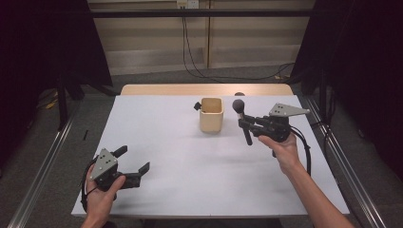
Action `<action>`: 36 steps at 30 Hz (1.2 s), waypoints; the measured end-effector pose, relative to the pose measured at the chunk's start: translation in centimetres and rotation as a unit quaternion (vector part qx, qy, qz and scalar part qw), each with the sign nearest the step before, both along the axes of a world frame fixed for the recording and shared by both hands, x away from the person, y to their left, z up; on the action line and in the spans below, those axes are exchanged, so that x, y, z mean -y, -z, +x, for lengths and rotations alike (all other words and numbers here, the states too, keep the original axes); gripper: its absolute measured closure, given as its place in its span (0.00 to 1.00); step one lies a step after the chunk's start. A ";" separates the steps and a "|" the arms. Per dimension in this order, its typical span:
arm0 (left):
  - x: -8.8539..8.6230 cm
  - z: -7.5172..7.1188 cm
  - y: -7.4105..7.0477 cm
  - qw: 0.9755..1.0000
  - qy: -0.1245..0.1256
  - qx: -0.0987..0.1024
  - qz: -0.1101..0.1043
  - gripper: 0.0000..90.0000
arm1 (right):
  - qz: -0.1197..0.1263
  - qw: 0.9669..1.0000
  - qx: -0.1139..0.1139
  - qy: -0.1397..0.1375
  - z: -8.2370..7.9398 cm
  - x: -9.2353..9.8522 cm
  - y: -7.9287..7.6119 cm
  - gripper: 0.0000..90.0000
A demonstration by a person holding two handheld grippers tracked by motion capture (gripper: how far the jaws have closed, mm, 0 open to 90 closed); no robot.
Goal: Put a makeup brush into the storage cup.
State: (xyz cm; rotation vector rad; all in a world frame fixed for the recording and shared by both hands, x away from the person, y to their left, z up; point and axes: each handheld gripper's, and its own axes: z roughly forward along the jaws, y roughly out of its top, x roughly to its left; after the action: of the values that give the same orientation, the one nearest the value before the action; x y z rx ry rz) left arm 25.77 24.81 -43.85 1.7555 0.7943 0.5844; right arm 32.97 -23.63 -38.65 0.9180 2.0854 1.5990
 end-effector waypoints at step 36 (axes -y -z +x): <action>-0.1 0.0 0.0 1.000 0.001 0.000 -0.001 0.03 | 0.020 0.999 0.044 0.003 4.7 -4.3 -4.5 0.81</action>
State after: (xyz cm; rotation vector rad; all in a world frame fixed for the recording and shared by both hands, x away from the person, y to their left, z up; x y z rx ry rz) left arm 25.73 24.90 -43.87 1.7540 0.7937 0.5815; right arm 37.71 -19.29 -34.19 0.8506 1.9964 1.6526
